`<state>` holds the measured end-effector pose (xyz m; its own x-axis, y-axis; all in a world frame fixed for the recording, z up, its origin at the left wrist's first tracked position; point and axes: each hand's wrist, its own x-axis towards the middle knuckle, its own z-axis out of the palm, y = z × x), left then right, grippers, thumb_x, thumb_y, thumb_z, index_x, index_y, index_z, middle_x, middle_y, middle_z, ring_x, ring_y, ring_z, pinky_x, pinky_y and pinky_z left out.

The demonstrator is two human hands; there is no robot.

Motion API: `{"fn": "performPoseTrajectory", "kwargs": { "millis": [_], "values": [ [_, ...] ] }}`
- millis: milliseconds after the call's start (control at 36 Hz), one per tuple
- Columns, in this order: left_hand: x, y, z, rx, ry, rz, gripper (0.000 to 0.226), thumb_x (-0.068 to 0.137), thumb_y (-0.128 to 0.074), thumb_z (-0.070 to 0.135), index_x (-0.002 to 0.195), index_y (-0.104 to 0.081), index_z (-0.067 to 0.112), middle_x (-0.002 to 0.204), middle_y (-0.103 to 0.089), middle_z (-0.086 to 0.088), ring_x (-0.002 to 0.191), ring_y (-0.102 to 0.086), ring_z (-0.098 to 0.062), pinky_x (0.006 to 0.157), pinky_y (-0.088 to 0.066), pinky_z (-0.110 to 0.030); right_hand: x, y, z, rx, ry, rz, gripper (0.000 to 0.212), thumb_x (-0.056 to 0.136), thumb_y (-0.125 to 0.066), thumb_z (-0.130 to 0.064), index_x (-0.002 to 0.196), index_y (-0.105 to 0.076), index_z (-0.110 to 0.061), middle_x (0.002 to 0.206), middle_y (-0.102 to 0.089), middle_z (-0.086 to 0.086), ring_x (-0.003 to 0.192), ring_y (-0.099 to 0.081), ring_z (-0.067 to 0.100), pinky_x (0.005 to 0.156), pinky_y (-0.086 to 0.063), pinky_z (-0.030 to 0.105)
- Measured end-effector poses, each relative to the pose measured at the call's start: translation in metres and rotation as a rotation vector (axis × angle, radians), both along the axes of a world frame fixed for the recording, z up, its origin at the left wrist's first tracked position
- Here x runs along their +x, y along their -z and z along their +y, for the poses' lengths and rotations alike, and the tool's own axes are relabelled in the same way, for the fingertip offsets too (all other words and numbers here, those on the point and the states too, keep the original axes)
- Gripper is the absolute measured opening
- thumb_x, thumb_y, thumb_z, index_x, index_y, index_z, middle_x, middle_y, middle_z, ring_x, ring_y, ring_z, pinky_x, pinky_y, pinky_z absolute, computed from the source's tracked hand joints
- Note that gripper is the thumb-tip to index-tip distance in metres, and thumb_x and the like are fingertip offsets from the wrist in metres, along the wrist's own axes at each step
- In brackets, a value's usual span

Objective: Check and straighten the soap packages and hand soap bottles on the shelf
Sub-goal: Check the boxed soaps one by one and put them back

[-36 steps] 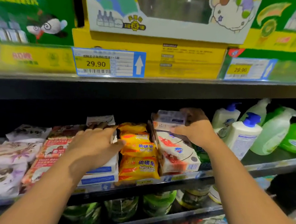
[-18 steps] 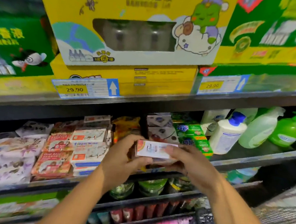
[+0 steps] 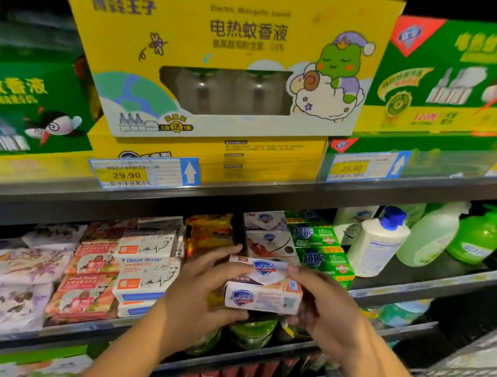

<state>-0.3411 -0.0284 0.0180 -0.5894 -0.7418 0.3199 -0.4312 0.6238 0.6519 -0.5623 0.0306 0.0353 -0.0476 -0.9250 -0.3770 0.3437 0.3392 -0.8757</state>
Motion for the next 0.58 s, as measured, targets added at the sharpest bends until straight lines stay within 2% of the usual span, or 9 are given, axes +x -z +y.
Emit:
{"fn": "performPoseTrajectory", "kwargs": {
  "millis": [56, 111, 167, 222, 278, 333, 389, 472, 583],
  "values": [
    [-0.004, 0.001, -0.002, -0.063, -0.029, 0.059, 0.056, 0.074, -0.069, 0.060, 0.127, -0.051, 0.055, 0.146, -0.035, 0.031, 0.135, -0.038, 0.003, 0.105, -0.040, -0.032, 0.001, -0.003, 0.001, 0.006, -0.032, 0.038, 0.044, 0.083, -0.065, -0.040, 0.104, -0.072, -0.001, 0.088, -0.072, 0.025, 0.061, -0.064, 0.026, 0.045, -0.049, 0.025],
    [-0.006, -0.002, -0.001, -0.028, -0.057, 0.072, 0.053, 0.073, -0.068, 0.061, 0.123, -0.050, 0.059, 0.133, -0.048, 0.034, 0.124, -0.047, 0.006, 0.098, -0.042, -0.021, 0.002, -0.003, 0.001, -0.003, -0.064, 0.117, 0.044, 0.093, -0.054, -0.044, 0.110, -0.071, -0.007, 0.097, -0.075, 0.021, 0.076, -0.070, 0.031, 0.060, -0.057, 0.032],
    [-0.008, -0.006, 0.003, 0.131, -0.073, 0.125, 0.048, 0.069, -0.067, 0.062, 0.114, -0.051, 0.063, 0.118, -0.059, 0.033, 0.110, -0.057, 0.005, 0.088, -0.045, -0.016, 0.002, -0.002, 0.002, -0.034, -0.059, 0.219, 0.055, 0.087, -0.055, -0.059, 0.116, -0.069, -0.015, 0.106, -0.076, 0.011, 0.099, -0.072, 0.027, 0.089, -0.057, 0.041],
    [-0.010, -0.008, 0.006, 0.312, -0.056, 0.255, 0.041, 0.070, -0.071, 0.055, 0.109, -0.060, 0.052, 0.107, -0.070, 0.021, 0.100, -0.066, -0.003, 0.082, -0.054, -0.024, -0.001, -0.001, 0.003, -0.094, -0.041, 0.225, 0.075, 0.067, -0.067, -0.078, 0.118, -0.069, -0.023, 0.115, -0.074, 0.004, 0.110, -0.068, 0.023, 0.100, -0.050, 0.046],
    [-0.012, -0.011, 0.009, 0.401, -0.069, 0.352, 0.032, 0.072, -0.078, 0.046, 0.102, -0.067, 0.043, 0.099, -0.074, 0.010, 0.091, -0.071, -0.009, 0.075, -0.057, -0.028, -0.008, 0.003, 0.004, -0.155, -0.057, 0.125, 0.070, 0.067, -0.076, -0.067, 0.119, -0.069, -0.021, 0.118, -0.072, 0.009, 0.109, -0.069, 0.026, 0.090, -0.054, 0.042],
    [-0.018, -0.018, 0.011, 0.440, -0.106, 0.433, 0.024, 0.076, -0.082, 0.038, 0.097, -0.071, 0.035, 0.090, -0.075, 0.007, 0.079, -0.071, -0.008, 0.067, -0.055, -0.023, -0.010, 0.003, 0.006, -0.207, -0.124, 0.068, 0.048, 0.076, -0.079, -0.033, 0.120, -0.068, -0.017, 0.116, -0.072, 0.015, 0.104, -0.070, 0.029, 0.080, -0.057, 0.035],
    [-0.025, -0.023, 0.011, 0.490, -0.137, 0.482, 0.025, 0.076, -0.078, 0.036, 0.099, -0.072, 0.027, 0.088, -0.076, 0.005, 0.077, -0.071, -0.010, 0.064, -0.052, -0.019, -0.008, 0.006, 0.004, -0.239, -0.120, 0.114, 0.055, 0.066, -0.089, -0.020, 0.118, -0.070, -0.024, 0.115, -0.072, 0.012, 0.106, -0.069, 0.029, 0.085, -0.057, 0.037],
    [-0.030, -0.024, 0.006, 0.579, -0.156, 0.484, 0.048, 0.073, -0.079, 0.037, 0.118, -0.063, 0.031, 0.102, -0.074, 0.009, 0.093, -0.071, -0.011, 0.073, -0.055, -0.021, 0.000, 0.003, 0.001, -0.200, 0.041, 0.169, 0.057, 0.060, -0.094, -0.034, 0.112, -0.070, -0.032, 0.111, -0.074, 0.008, 0.101, -0.071, 0.028, 0.082, -0.058, 0.043],
    [-0.017, -0.020, -0.004, 0.648, 0.110, 0.250, 0.105, 0.055, -0.096, 0.027, 0.136, -0.039, 0.060, 0.131, -0.058, 0.028, 0.120, -0.056, 0.003, 0.097, -0.047, -0.020, -0.002, -0.004, -0.002, -0.166, 0.115, -0.013, 0.036, 0.071, -0.081, -0.013, 0.104, -0.068, -0.013, 0.094, -0.073, 0.012, 0.071, -0.069, 0.019, 0.050, -0.050, 0.027]
  ]
}}
